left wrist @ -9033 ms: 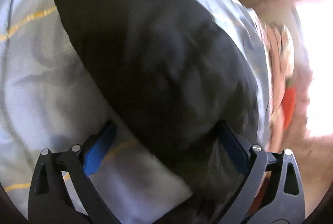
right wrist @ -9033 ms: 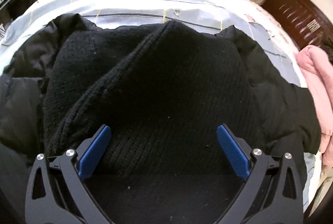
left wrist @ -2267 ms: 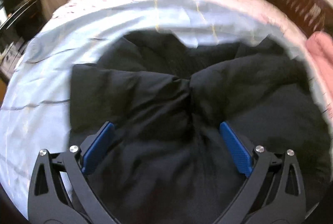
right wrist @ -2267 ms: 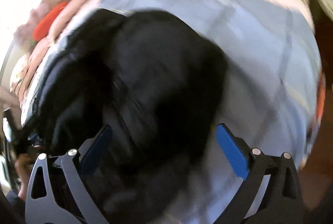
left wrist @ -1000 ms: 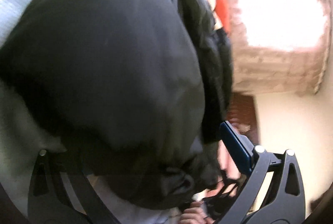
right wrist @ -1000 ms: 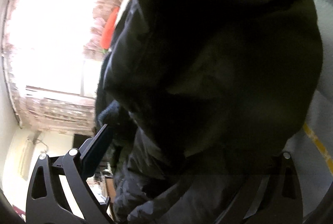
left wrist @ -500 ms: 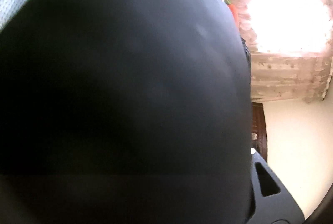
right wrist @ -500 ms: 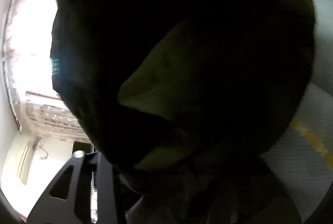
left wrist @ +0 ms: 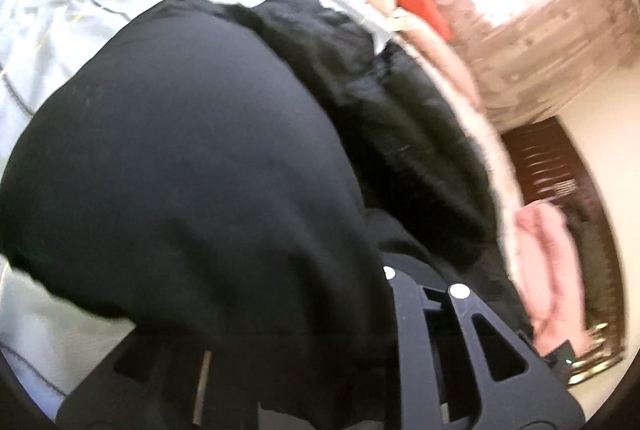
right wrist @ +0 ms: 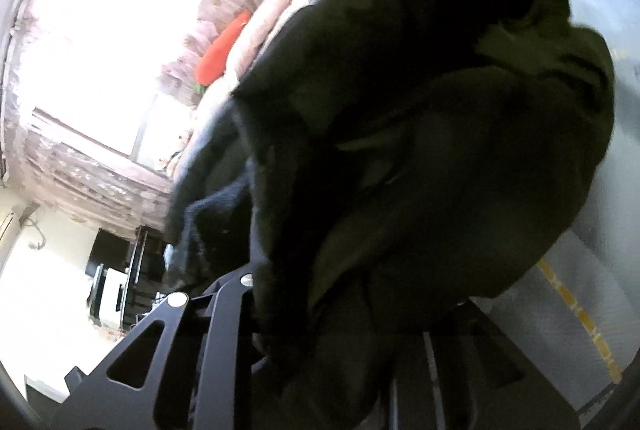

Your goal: Fold large clothes

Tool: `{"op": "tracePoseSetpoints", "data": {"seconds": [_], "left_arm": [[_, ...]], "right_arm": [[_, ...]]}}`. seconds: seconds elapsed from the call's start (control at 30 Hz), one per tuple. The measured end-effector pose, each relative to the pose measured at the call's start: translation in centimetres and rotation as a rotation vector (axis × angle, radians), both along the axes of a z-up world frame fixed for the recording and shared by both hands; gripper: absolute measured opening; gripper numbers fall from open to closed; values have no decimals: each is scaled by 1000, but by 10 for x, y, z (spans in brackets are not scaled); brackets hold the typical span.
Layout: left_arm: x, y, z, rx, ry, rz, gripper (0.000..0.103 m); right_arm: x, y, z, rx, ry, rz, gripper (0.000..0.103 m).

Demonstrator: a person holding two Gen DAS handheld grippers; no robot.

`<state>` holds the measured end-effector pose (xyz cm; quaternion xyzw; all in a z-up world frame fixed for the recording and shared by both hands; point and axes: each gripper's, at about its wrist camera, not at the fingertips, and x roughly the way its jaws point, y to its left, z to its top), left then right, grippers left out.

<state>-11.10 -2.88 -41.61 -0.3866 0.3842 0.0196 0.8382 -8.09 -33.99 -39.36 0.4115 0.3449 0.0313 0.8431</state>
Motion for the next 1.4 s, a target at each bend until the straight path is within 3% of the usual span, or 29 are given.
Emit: {"op": "tracePoseSetpoints", "data": {"seconds": [0.2,0.27,0.4,0.53,0.67,0.77,0.83,0.93,1.0,1.13,1.23,1.4], "left_arm": [[41,21,25,-28,-35,-37,18],[60,39,48,-21,-64,-43,18],[129,34,91,113,-106,-112,18],[218,51,106,53,-114,-115,18],[322,58,82,40,3,-101,24],[394,64,52,8,58,-113,26],[437,63,37,33,52,-154,28],[493,63,12,73,46,-194,29],[523,66,-8,28,99,-192,30],[532,70,-30,-6,76,-180,31],[526,72,-35,-13,54,-171,31],[492,80,-30,-65,-3,-139,34]], "right_arm": [[36,9,55,-54,-43,86,21],[57,10,73,-49,-60,92,21],[130,31,106,-95,-76,131,21],[226,44,123,-121,-43,170,21],[352,62,122,-176,94,216,22],[426,66,93,-181,184,222,22],[476,70,68,-187,230,224,22],[524,79,43,-218,261,243,23],[547,83,26,-235,277,237,23],[558,94,12,-258,218,207,25],[566,105,28,-274,181,193,25],[543,95,37,-195,148,193,27]]}}
